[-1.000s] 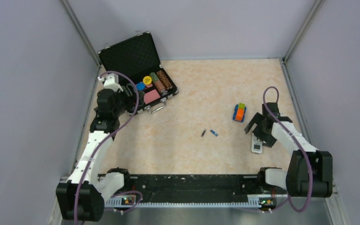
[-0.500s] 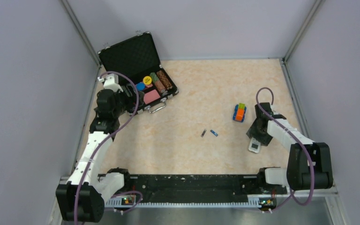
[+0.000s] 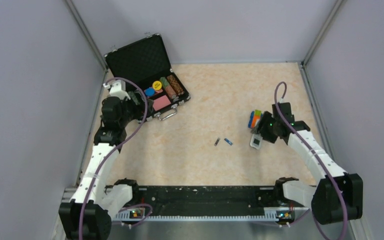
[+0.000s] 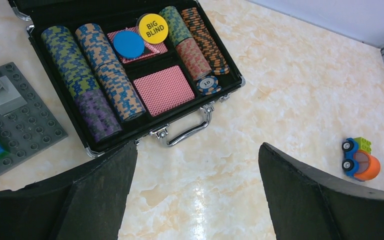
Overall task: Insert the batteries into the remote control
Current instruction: Pick up the remote control from the center of the board, then adjust the remote control.
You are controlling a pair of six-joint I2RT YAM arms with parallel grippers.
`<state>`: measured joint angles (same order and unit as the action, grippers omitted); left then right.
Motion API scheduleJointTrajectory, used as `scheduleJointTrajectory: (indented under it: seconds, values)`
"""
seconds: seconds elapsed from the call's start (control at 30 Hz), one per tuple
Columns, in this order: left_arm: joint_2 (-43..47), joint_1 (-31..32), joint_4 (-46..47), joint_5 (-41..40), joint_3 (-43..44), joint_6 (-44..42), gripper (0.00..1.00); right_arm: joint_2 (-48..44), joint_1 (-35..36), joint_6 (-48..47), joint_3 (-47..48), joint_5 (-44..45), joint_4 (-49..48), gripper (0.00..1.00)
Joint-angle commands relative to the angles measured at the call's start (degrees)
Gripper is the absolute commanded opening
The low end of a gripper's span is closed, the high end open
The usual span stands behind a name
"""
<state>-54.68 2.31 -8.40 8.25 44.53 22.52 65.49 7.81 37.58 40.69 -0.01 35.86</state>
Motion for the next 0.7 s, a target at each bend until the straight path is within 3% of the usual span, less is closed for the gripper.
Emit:
scheduleJointTrajectory:
  seconds: [0.0,0.1,0.2,0.37,0.53,0.67]
  values:
    - [2.7,-0.1,0.4,1.7,2.6,-1.1,0.95,-4.9,4.4,1.7,5.8,-19.5,-10.6,0.33]
    - [3.9,-0.1,0.6,6.7,3.8,-2.0,0.95,-4.6,9.5,5.1,5.9,-31.4,-23.5,0.33]
    - [3.6,0.0,-0.7,16.9,6.9,-2.2,0.95,-2.1,15.7,7.1,7.3,-38.1,-37.9,0.34]
    - [-0.7,0.5,-0.3,43.0,12.5,0.8,0.94,6.5,26.1,2.0,15.5,-42.8,-42.7,0.35]
    - [-2.3,3.1,6.6,49.4,11.0,13.0,0.94,14.2,32.3,2.2,22.0,-46.6,-48.4,0.35]
    - [0.1,3.7,15.2,48.0,7.3,21.7,0.97,18.3,33.3,11.1,23.0,-49.9,-61.2,0.36]
